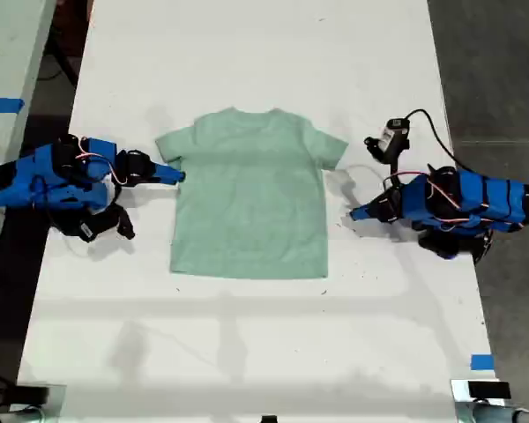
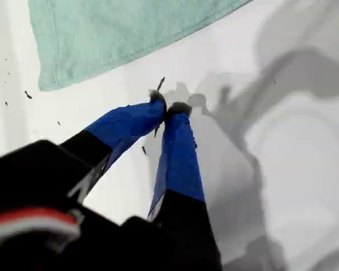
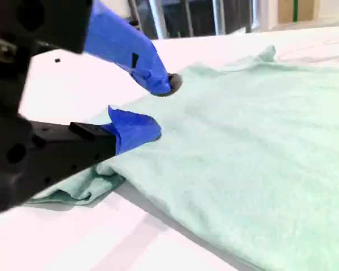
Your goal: Fold t shirt
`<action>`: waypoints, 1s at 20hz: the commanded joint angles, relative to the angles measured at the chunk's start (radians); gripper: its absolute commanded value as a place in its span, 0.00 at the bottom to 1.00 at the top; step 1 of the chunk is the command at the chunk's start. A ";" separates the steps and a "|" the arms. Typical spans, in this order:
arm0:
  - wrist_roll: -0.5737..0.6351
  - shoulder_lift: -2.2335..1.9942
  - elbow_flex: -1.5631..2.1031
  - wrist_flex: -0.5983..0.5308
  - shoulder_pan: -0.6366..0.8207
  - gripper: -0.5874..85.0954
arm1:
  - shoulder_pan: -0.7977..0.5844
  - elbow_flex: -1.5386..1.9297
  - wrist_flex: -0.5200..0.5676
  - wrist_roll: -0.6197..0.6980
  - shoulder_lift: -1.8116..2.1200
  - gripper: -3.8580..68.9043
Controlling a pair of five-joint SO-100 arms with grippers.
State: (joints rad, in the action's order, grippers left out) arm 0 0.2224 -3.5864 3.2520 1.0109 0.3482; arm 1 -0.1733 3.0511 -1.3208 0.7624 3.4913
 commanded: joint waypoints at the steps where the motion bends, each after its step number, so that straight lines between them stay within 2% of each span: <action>1: -0.005 -0.005 0.040 0.000 0.021 0.11 | 0.008 0.060 -0.006 0.014 0.011 0.10; 5: -0.009 -0.005 0.040 0.000 0.118 0.11 | 0.008 0.060 -0.006 0.014 0.011 0.10; 6: -0.009 -0.005 0.040 0.000 0.133 0.11 | 0.008 0.060 -0.006 -0.037 0.011 0.10; 7: -0.011 -0.005 0.040 0.000 0.146 0.11 | 0.006 0.060 -0.006 -0.158 0.011 0.10; 9: -0.098 -0.005 0.040 0.000 0.143 0.12 | 0.018 0.060 -0.006 -0.413 0.011 0.10; 11: -0.103 -0.005 0.040 0.000 0.084 0.12 | 0.005 0.057 0.002 -0.374 0.012 0.09; 12: -0.097 -0.005 0.040 0.000 0.048 0.14 | 0.003 0.044 -0.017 -0.411 0.012 0.09; 13: -0.098 -0.009 0.040 -0.017 0.035 0.14 | -0.037 0.031 0.034 -0.379 0.012 0.07; 15: -0.109 -0.009 0.040 -0.002 0.077 0.01 | -0.103 -0.048 0.014 -0.333 0.005 0.07; 16: -0.110 -0.009 0.040 -0.005 0.083 0.00 | -0.167 -0.109 -0.031 -0.307 -0.043 0.07; 18: -0.110 -0.009 0.040 -0.008 0.071 0.00 | -0.301 -0.325 -0.052 -0.192 -0.333 0.08; 19: -0.104 -0.009 0.040 -0.005 0.072 0.00 | -0.367 -0.457 -0.029 -0.120 -0.543 0.12; 20: -0.104 -0.009 0.040 -0.002 0.081 0.00 | -0.414 -0.578 0.008 -0.057 -0.729 0.19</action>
State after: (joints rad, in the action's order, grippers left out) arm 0 0.1335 -3.5895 3.2520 1.0109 0.4157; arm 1 -0.4832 2.7428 -1.3668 0.5890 3.1063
